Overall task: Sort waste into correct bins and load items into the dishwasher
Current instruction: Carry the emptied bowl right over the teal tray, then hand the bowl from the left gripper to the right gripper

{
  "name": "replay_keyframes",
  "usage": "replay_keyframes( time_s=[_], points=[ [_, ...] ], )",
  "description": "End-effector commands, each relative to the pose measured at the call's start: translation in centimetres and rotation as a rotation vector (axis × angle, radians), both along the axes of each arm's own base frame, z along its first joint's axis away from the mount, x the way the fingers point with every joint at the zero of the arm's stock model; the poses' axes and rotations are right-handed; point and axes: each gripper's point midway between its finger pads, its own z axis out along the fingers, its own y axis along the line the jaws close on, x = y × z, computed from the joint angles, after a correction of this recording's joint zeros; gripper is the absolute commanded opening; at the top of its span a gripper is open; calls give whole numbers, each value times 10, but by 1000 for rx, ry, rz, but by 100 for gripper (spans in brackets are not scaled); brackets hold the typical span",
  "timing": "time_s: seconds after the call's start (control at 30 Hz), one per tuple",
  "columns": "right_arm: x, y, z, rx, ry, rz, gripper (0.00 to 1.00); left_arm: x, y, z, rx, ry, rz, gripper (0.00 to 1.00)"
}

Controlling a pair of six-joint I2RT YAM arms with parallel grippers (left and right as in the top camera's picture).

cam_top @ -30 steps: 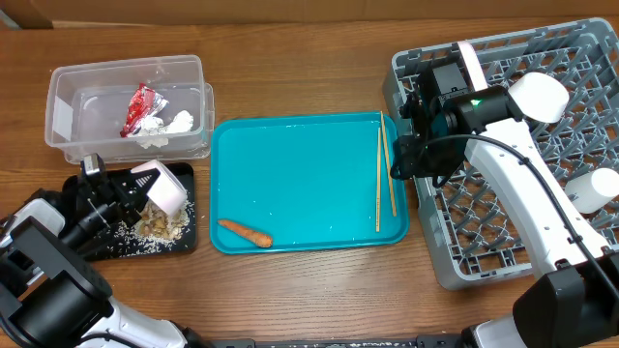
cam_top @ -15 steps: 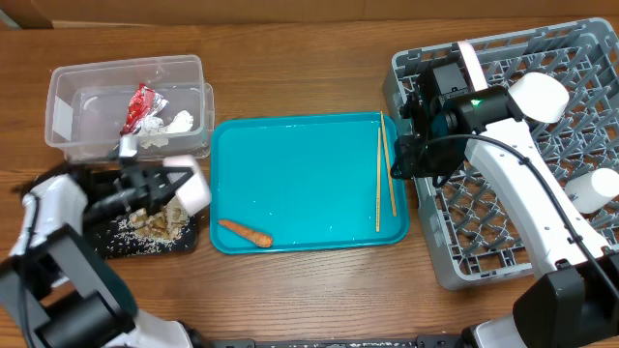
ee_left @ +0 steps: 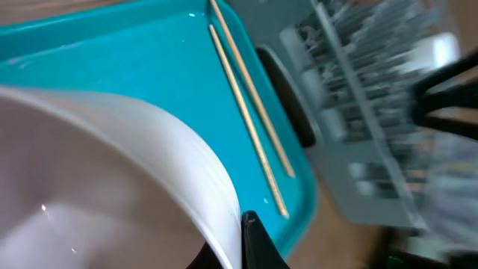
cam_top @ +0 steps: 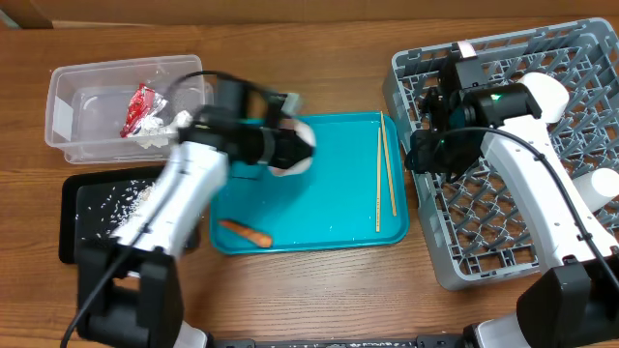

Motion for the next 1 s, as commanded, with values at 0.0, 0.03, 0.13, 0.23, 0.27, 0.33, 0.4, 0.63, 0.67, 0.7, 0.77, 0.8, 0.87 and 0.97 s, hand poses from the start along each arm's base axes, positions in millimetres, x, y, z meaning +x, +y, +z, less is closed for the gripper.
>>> replay_keyframes(
  time_s=[0.0, 0.03, 0.13, 0.23, 0.27, 0.33, 0.4, 0.63, 0.67, 0.7, 0.77, 0.8, 0.87, 0.97],
  points=[
    [4, -1, 3, -2, -17, -6, 47, 17, -10, -17, 252, -123, 130, 4],
    [4, -1, 3, -2, -17, -6, 47, 16, -18, -22, 288, -151, 124, 4],
    [4, -1, 3, -2, -17, -6, 47, 14, -37, -41, 395, -219, 120, 4],
    [3, -1, 3, -2, -13, -6, 47, 10, -43, -61, 471, -228, 107, 4],
    [3, -1, 3, -2, -13, -6, 47, 8, -44, -65, 478, -219, 101, 4],
    [3, -1, 3, -2, -12, -6, 47, 6, -43, -70, 486, -207, 97, 4],
    [3, -1, 3, -2, -13, -6, 47, 6, -42, -71, 489, -204, 97, 4],
    [5, -1, 3, -1, -20, -6, 48, 7, -43, -64, 491, -200, 92, 61],
    [6, 0, 4, -1, -24, -6, 48, 8, -42, -59, 492, -198, 95, 68],
    [7, 0, 4, 0, -28, -6, 48, 10, -41, -54, 492, -195, 98, 71],
    [12, 1, 5, 4, -47, -6, 49, 14, -35, -37, 494, -190, 114, 73],
    [15, 1, 5, 8, -62, -6, 50, 18, -29, -25, 491, -184, 135, 73],
    [24, 5, 8, 23, -99, -3, 53, 25, -13, 0, 487, -176, 182, 74],
    [40, 22, 16, 109, -167, 17, 58, 34, 22, 38, 475, -168, 277, 77]
  ],
)
